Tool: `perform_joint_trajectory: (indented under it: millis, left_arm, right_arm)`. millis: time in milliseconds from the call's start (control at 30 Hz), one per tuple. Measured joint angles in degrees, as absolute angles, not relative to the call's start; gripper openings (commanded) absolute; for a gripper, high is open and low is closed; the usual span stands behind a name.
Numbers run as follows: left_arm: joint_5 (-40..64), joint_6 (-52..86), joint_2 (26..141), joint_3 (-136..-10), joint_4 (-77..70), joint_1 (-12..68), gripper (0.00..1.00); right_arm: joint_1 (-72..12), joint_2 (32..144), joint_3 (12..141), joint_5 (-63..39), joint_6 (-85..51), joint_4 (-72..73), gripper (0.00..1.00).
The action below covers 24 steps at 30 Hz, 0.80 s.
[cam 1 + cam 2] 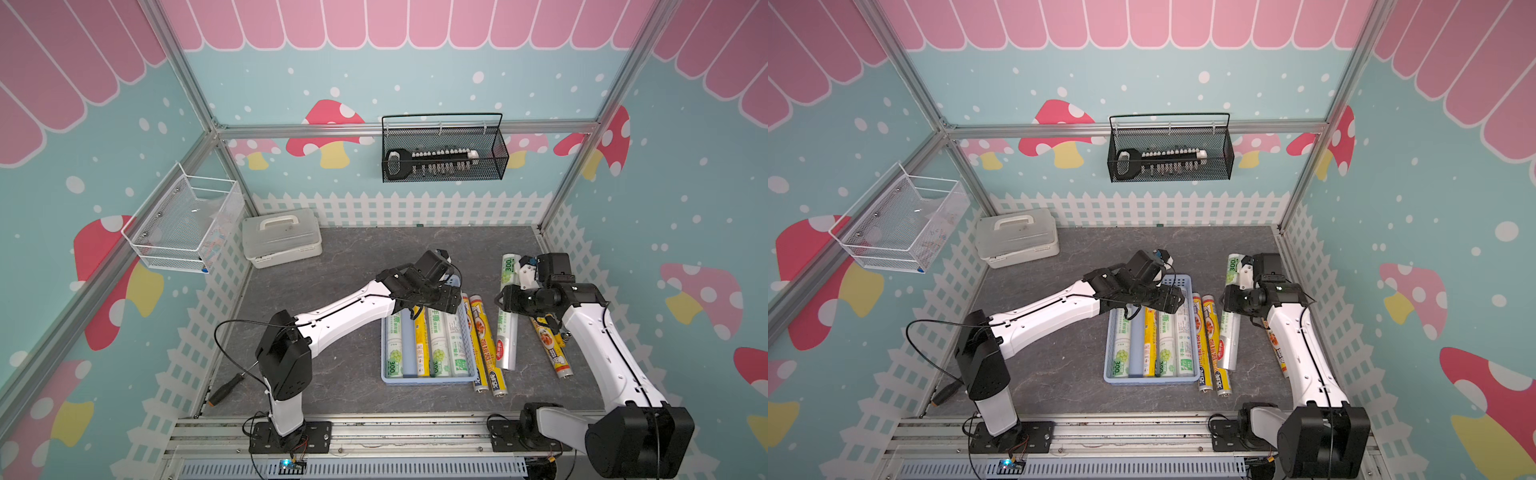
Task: Put the plastic wrap into the basket
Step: Pick up the plastic wrap from the center of the board, then place the plastic wrap in the basket.
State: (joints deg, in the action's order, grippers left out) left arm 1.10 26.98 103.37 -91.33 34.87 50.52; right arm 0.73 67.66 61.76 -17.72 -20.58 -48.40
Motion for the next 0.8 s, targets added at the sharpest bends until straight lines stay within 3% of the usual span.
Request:
perform_joint_trajectory:
  millis: [367,800]
  left_arm:
    - [-4.43,30.92,94.13,-80.29,28.38,46.19,0.92]
    - [-5.85,35.88,85.69,-68.51,22.31,40.77,0.94]
  right_arm:
    - [-7.05,66.15,60.8,-26.72,-32.4,-39.33,0.29]
    - [-22.44,77.41,60.82,-25.96,-41.95,-27.83,0.29]
